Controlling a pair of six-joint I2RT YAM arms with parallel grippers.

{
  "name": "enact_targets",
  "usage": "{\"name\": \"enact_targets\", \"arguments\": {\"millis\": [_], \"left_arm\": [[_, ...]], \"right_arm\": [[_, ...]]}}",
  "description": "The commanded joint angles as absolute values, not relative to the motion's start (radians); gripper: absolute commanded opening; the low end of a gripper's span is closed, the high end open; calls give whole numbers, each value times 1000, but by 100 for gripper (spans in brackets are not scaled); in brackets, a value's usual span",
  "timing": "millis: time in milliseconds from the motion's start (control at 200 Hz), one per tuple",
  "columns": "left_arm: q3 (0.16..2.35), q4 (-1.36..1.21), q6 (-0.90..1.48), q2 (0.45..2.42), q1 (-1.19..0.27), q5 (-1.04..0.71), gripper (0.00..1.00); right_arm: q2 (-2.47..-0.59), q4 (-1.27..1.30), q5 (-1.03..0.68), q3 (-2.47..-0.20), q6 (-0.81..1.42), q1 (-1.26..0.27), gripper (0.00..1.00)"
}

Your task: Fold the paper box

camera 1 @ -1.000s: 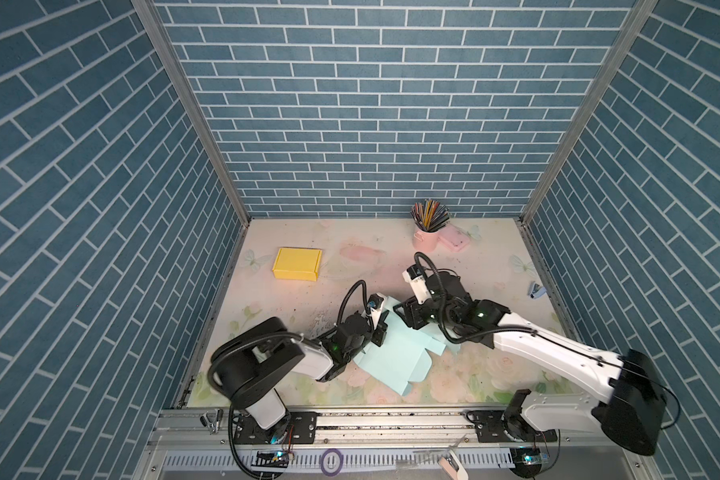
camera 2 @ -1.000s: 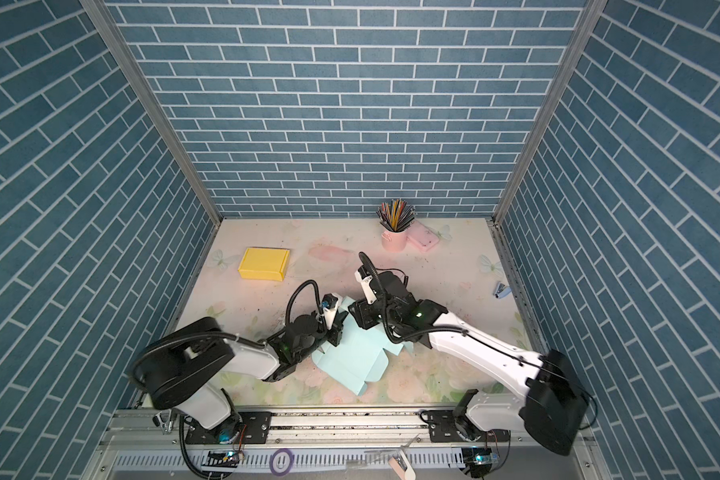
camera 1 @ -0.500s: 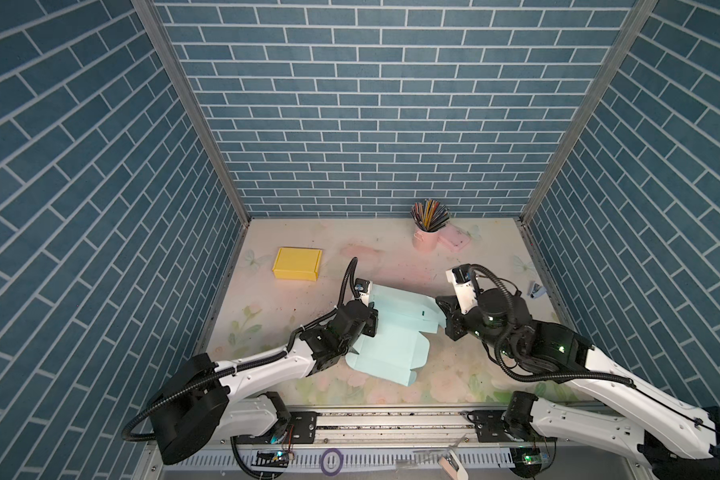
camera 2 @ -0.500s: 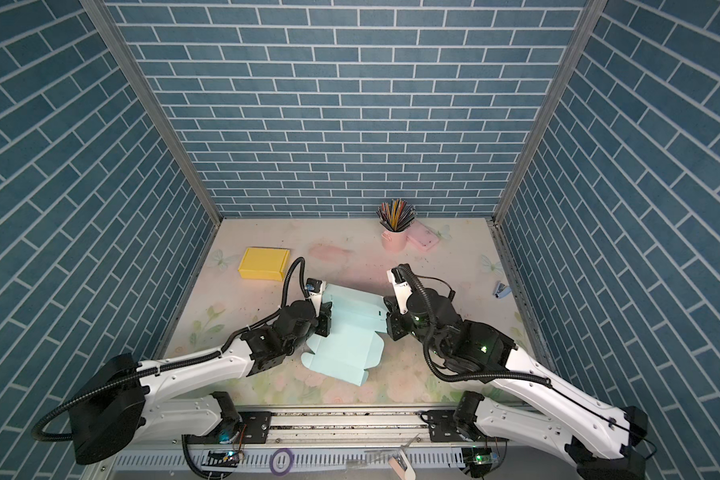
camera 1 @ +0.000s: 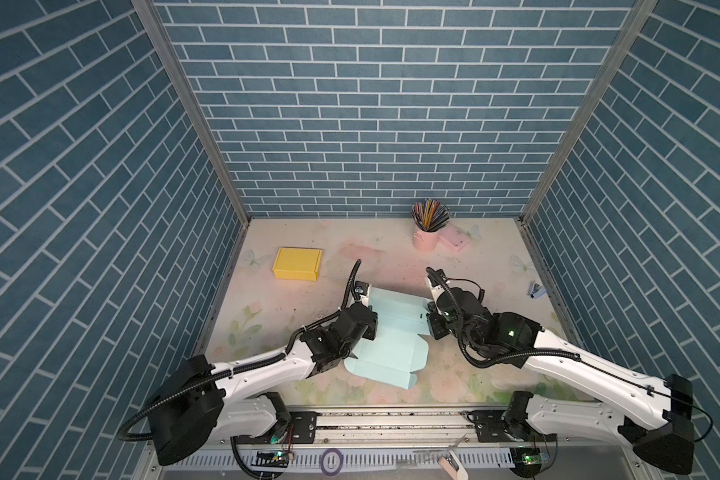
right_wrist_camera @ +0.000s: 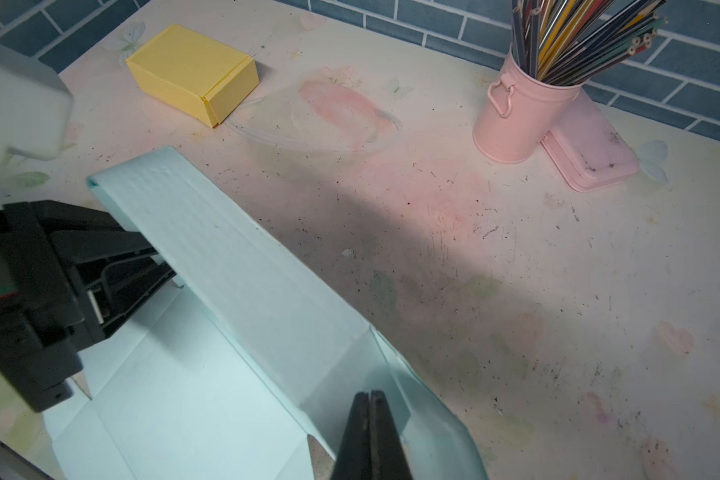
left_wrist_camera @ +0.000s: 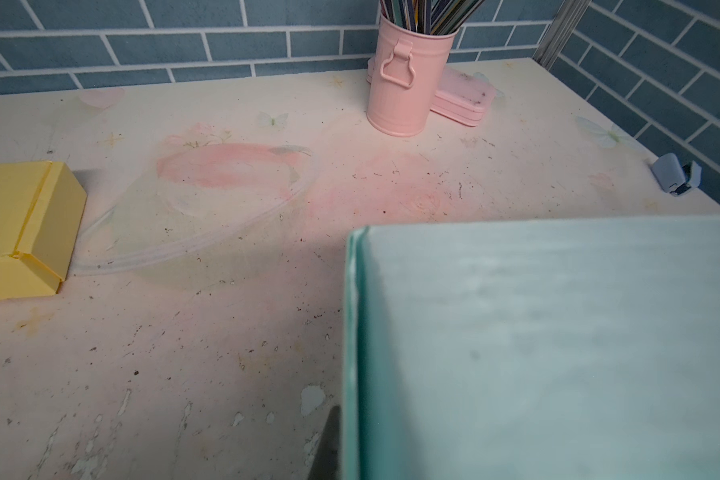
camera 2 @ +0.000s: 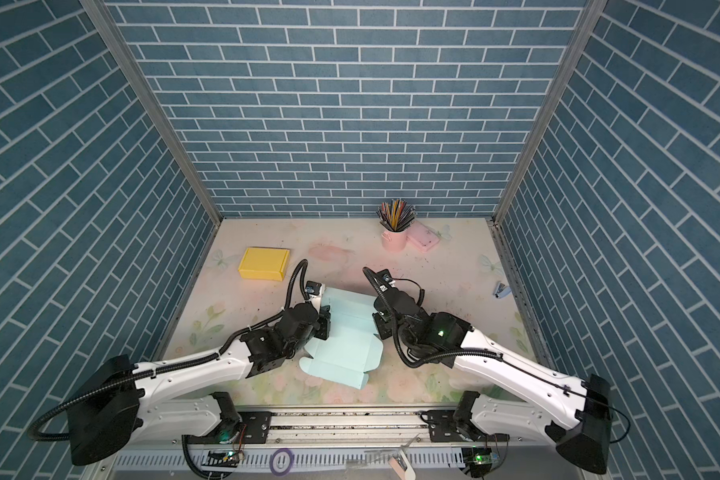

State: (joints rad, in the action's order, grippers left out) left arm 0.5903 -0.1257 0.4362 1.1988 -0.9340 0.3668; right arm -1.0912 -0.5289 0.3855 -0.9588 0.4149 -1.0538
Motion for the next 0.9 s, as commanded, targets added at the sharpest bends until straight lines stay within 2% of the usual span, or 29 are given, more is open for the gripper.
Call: {"name": "enact_targets", "arguments": {"millis": [0, 170, 295, 320, 380, 460, 570, 710, 895], "left_arm": [[574, -159, 490, 1147, -940, 380, 0], [554, -175, 515, 1085, -940, 351, 0], [519, -168, 532, 1016, -927, 341, 0], [506, -177, 540, 997, -916, 325, 0], [465, -211, 575, 953, -880, 262, 0], [432, -223, 607, 901, -836, 196, 0], [434, -165, 601, 853, -820, 188, 0], [438, -165, 620, 829, -772, 116, 0], [449, -237, 660, 835, -761, 49, 0]], "right_arm": [[-1121, -416, 332, -940, 459, -1059, 0], [-1076, -203, 231, -866, 426, -1058, 0], [-889, -29, 148, -735, 387, -1060, 0], [-826, 28, 115, -687, 379, -1059, 4], [-675, 146, 57, -571, 378, -1059, 21], [-494, 185, 30, -464, 377, -1059, 37], [-347, 109, 33, -407, 364, -1059, 48], [-328, 101, 75, -350, 366, -1053, 53], [-472, 311, 32, -320, 385, -1009, 53]]}}
